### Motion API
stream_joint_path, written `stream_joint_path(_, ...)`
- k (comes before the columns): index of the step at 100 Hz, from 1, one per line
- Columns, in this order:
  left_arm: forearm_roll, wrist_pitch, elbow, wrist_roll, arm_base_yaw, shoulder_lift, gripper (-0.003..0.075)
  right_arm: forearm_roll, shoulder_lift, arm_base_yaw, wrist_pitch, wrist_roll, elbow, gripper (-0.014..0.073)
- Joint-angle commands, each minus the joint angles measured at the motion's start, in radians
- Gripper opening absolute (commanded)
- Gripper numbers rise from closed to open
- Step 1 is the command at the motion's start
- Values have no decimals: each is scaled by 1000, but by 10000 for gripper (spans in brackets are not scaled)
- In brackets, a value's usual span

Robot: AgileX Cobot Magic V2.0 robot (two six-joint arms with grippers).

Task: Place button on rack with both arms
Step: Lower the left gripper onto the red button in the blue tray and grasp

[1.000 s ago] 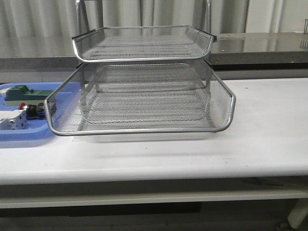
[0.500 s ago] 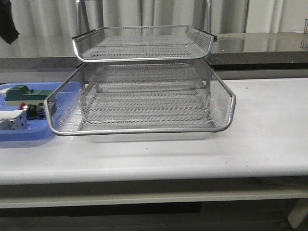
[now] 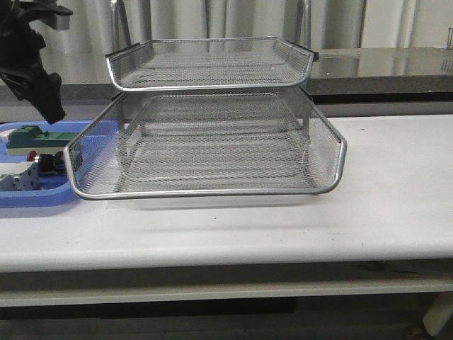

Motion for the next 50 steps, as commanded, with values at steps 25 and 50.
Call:
stream_joint_path(25,1,-22,-53,98,-7,33,663,-18,1,-4,-69,1,-31,-68)
stream_joint_path(50,2,-52,-53,125,-9,60,663,-18,1,-4,-69,1,-31,-68)
